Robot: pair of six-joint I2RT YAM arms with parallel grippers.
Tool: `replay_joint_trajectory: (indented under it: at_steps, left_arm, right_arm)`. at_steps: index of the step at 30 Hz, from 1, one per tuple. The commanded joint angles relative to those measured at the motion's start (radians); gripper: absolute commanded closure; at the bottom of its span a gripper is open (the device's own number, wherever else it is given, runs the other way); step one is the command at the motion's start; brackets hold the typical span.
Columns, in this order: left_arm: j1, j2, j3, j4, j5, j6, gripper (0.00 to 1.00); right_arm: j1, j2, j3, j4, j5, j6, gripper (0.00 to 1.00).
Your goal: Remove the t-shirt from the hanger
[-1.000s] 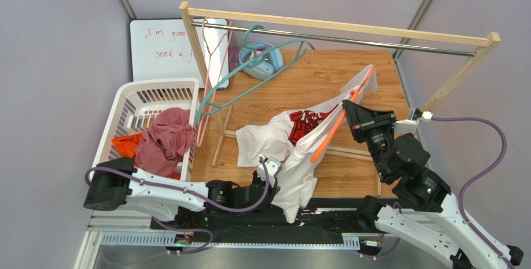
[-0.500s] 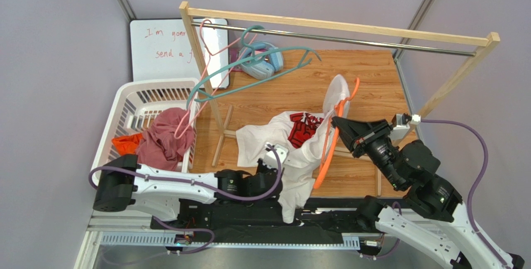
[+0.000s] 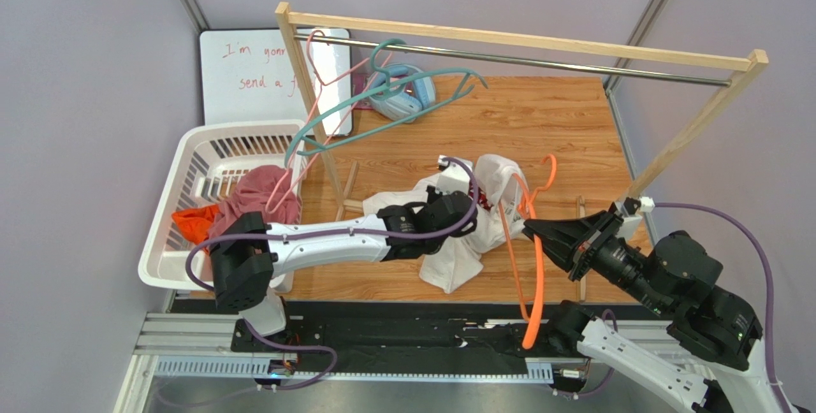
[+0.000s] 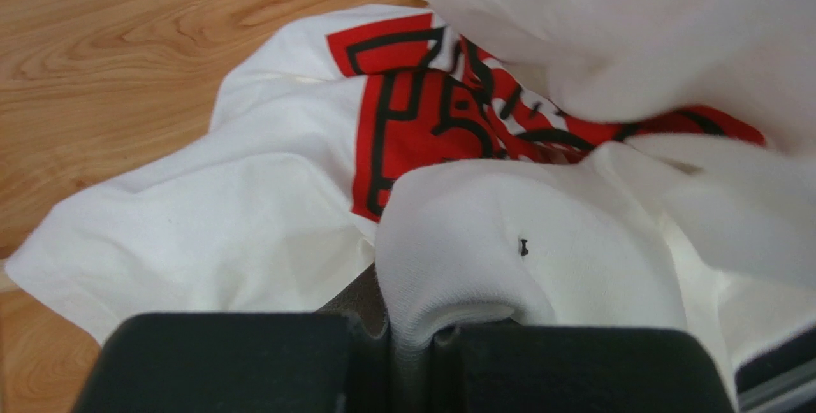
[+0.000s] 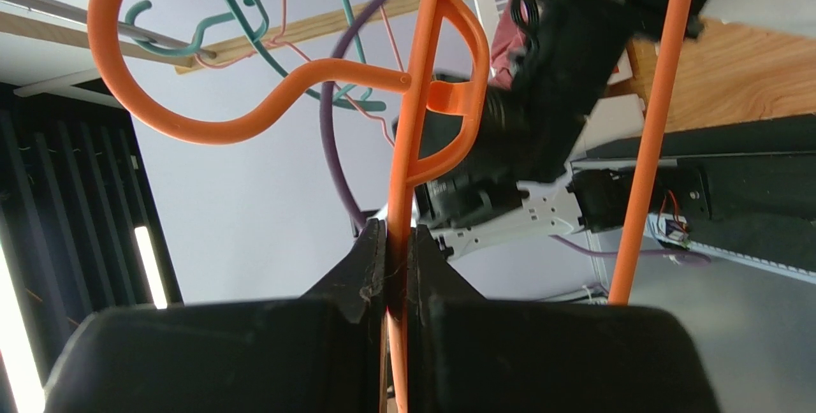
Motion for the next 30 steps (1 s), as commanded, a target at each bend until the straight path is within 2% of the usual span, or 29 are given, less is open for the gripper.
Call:
replay_joint_trajectory:
  at_steps: [1,3,8,10,14,18,20,24,27,28,30]
  left_arm:
    - [0.074,0.006,0.052,0.018,0.029,0.058,1.0]
    - [0.094,0.005,0.048,0.019,0.043,0.081,1.0]
    - [0.105,0.011,0.011,0.019,0.049,0.126,1.0]
    - [0.111,0.014,-0.003,0.019,0.052,0.133,1.0]
    - [0.117,0.028,-0.008,0.028,0.08,0.166,1.0]
    - [0.119,0.025,-0.017,0.038,0.136,0.17,1.0]
    - [0.117,-0.003,-0.047,0.035,0.204,0.141,1.0]
    - [0.1,-0.092,-0.174,0.096,0.319,0.112,1.0]
    - [0.097,-0.162,-0.274,0.143,0.426,0.103,1.0]
    - [0.097,-0.191,-0.308,0.14,0.443,0.097,1.0]
    - [0.085,-0.221,-0.333,0.125,0.469,0.077,1.0]
  right_arm:
    - [-0.003,-0.007,0.078,-0.054,-0.1,-0.037,1.0]
    - [-0.003,0.003,0.118,-0.113,-0.141,-0.096,1.0]
    - [-0.003,0.026,0.207,-0.089,-0.273,-0.26,1.0]
    - [-0.003,0.023,0.228,-0.11,-0.307,-0.274,1.0]
    - [-0.003,-0.02,0.248,-0.13,-0.287,-0.266,1.0]
    - [-0.003,-0.02,0.29,-0.066,-0.251,-0.419,1.0]
    - [-0.001,-0.006,0.29,-0.034,-0.2,-0.554,1.0]
    - [-0.003,0.008,0.198,0.151,-0.152,-0.766,1.0]
    - [-0.003,-0.01,0.063,0.366,-0.117,-0.921,1.0]
    - [-0.003,-0.009,0.003,0.459,-0.044,-0.955,1.0]
    - [-0.003,0.018,-0.028,0.53,-0.011,-1.053,1.0]
